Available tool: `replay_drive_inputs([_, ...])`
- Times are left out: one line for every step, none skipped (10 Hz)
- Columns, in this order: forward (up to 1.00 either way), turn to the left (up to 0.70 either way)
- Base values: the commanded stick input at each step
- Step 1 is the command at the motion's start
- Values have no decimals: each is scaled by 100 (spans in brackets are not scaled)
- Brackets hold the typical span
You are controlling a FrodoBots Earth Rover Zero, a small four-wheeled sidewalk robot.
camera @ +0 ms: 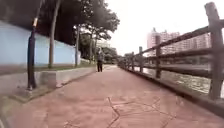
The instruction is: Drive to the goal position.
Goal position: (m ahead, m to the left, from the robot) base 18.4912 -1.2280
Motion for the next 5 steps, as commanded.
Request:
replay_drive_inputs([98, 0])
replay_drive_inputs([98, 0])
replay_drive_inputs([98, 0])
replay_drive_inputs([98, 0])
replay_drive_inputs([98, 0])
